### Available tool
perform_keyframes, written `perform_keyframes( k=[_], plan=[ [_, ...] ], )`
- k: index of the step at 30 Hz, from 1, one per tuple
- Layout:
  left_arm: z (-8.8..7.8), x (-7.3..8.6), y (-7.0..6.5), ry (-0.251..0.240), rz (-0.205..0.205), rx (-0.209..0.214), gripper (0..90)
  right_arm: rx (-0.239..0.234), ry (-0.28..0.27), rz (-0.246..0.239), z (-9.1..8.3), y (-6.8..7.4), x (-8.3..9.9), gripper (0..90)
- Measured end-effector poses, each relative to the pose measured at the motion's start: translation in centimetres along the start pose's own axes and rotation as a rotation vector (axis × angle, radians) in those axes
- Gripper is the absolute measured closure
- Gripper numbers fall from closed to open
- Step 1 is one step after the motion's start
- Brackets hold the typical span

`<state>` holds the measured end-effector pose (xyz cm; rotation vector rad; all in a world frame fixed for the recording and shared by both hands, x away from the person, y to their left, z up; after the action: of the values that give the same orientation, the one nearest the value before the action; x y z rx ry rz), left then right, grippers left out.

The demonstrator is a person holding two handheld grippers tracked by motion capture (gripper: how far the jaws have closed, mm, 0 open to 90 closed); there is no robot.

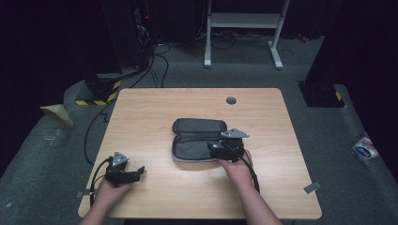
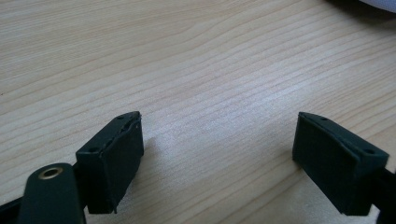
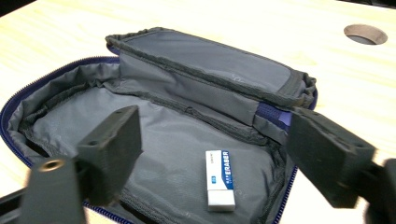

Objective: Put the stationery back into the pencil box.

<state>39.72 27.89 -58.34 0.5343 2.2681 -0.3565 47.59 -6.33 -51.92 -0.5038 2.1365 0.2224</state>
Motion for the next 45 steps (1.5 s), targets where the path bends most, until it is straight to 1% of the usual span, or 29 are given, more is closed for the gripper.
perform_keyframes(
  k=[1, 7, 14, 18, 20, 22, 26, 28, 32, 34, 35, 39, 40, 41, 44, 45],
  plan=[
    [0.0, 0.0, 0.0, 0.000, -0.001, 0.000, 16.7, 0.001, 0.000, 0.011, -0.1, -0.1, 0.0, 13.9],
    [0.0, 0.0, 0.0, 0.000, -0.001, 0.000, 16.7, 0.000, -0.008, 0.024, -0.7, -0.5, -0.2, 9.7],
    [0.0, 0.0, 0.0, 0.000, -0.001, 0.000, 16.7, -0.010, -0.013, 0.016, -1.7, -0.9, -0.1, 8.8],
    [0.0, 0.0, 0.0, -0.003, -0.003, -0.001, 16.7, -0.010, -0.035, 0.020, -2.4, -1.4, 0.0, 8.8],
    [0.0, 0.0, 0.0, -0.003, -0.005, -0.001, 16.7, -0.013, -0.043, 0.032, -2.7, -1.7, 0.1, 8.8],
    [0.0, 0.0, 0.0, -0.003, -0.005, -0.001, 16.7, -0.007, -0.056, 0.037, -3.0, -2.2, 0.3, 8.8],
    [0.0, 0.0, 0.0, -0.003, -0.005, -0.001, 16.7, 0.005, -0.047, 0.038, -3.5, -3.3, 1.2, 8.8],
    [0.0, 0.0, 0.0, -0.002, -0.005, 0.000, 16.7, 0.021, -0.040, 0.045, -3.9, -4.1, 1.9, 8.8],
    [0.0, 0.0, 0.0, -0.003, -0.005, -0.001, 16.7, 0.060, -0.025, 0.071, -4.6, -6.3, 3.8, 8.8],
    [0.0, 0.0, 0.0, -0.002, -0.005, 0.000, 16.7, 0.090, -0.002, 0.091, -5.0, -7.8, 5.2, 8.8],
    [0.0, 0.0, 0.0, -0.003, -0.005, -0.001, 16.7, 0.115, 0.012, 0.088, -5.2, -8.7, 6.1, 8.8],
    [0.0, 0.0, 0.0, -0.002, -0.006, -0.001, 16.7, 0.173, 0.056, 0.094, -6.0, -10.9, 8.8, 8.8],
    [0.0, 0.0, 0.0, -0.002, -0.005, -0.001, 16.7, 0.181, 0.061, 0.085, -6.2, -11.3, 9.3, 8.8],
    [0.0, 0.0, 0.0, -0.002, -0.005, -0.001, 16.7, 0.194, 0.075, 0.089, -6.4, -11.7, 10.1, 8.8],
    [0.0, 0.0, 0.0, -0.002, -0.005, -0.001, 16.7, 0.226, 0.117, 0.070, -6.6, -12.1, 11.8, 8.9],
    [0.0, 0.0, 0.0, -0.002, -0.005, -0.001, 16.7, 0.220, 0.154, 0.066, -6.5, -12.1, 12.3, 9.6]
  ],
)
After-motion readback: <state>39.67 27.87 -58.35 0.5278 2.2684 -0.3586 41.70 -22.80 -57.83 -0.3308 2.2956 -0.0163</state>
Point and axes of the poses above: each handheld gripper's, and its own axes: z roughly forward along the jaws, x roughly out of its underside, y roughly to its left, the point moved 8 cm from there along z, roughly forward along the jaws, and after that the axes turned 8 degrees about x, right-handed, at the moved point
